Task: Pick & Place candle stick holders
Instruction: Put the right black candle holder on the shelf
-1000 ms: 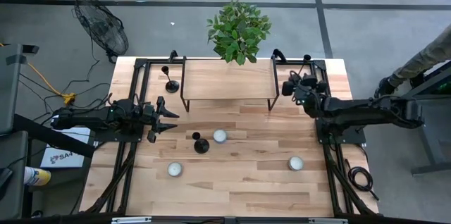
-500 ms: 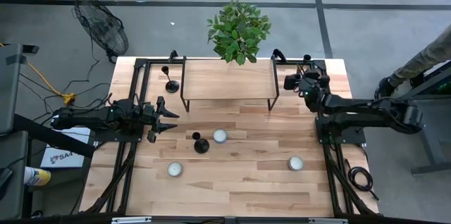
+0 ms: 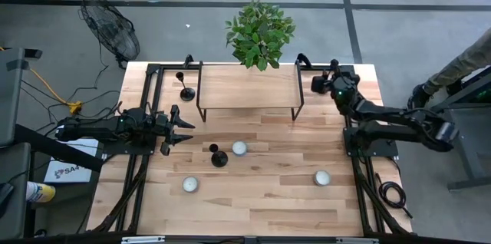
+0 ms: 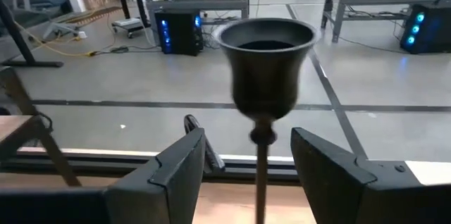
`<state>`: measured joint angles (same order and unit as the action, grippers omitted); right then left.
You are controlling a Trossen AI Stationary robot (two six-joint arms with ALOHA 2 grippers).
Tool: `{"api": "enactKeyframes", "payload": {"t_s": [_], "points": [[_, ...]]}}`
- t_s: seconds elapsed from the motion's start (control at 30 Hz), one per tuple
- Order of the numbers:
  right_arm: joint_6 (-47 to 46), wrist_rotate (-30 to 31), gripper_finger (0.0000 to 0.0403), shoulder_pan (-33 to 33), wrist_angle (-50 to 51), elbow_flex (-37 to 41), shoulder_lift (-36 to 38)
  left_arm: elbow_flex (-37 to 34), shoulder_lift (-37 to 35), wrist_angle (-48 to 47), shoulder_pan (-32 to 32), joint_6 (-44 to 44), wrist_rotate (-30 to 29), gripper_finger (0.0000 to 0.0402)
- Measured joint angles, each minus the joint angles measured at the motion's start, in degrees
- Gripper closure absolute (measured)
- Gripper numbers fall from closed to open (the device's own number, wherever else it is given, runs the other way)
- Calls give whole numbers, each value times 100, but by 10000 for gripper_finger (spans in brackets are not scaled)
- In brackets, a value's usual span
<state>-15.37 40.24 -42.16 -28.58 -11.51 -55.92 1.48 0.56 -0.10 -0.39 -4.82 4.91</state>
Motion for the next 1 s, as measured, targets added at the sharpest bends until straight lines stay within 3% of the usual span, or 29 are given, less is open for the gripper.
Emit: {"api": "enactKeyframes", "payload": {"t_s": [0.37,1.0], "points": [[76,-313,214,-273,-113,0,-2,0,0,0,-1,1,0,231],[-88,-314,356,-272,-256,0,-2,1,2,0,-1,1,0,231]]}}
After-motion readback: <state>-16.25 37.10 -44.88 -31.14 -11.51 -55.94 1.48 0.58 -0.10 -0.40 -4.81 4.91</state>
